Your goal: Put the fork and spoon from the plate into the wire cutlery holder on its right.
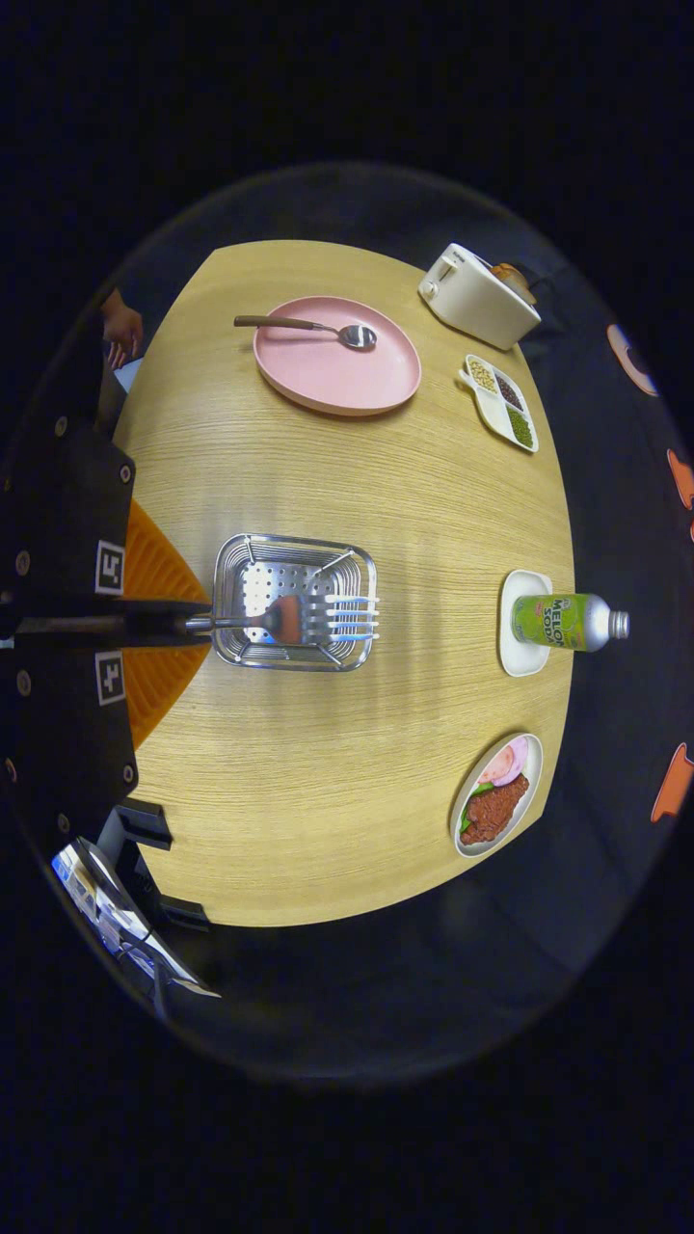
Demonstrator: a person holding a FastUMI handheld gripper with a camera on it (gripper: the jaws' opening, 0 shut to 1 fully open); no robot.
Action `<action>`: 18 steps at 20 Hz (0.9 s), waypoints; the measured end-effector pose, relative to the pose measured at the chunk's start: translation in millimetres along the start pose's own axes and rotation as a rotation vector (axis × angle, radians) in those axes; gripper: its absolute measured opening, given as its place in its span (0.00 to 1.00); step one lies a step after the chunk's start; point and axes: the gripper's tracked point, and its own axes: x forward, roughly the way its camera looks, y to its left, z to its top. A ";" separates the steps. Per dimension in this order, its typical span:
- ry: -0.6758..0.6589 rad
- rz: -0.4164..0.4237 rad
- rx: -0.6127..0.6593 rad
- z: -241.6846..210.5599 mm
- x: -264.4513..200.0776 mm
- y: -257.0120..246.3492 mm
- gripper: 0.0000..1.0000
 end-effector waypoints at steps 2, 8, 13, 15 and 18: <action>0.000 0.013 0.002 4.7 4.4 -1.4 0.08; -0.034 0.025 -0.019 30.7 17.0 -10.2 0.08; -0.078 0.025 -0.023 46.4 19.6 -7.7 0.11; -0.099 0.031 0.003 49.5 14.7 -1.1 0.13; -0.142 0.022 0.050 54.5 6.8 13.3 0.14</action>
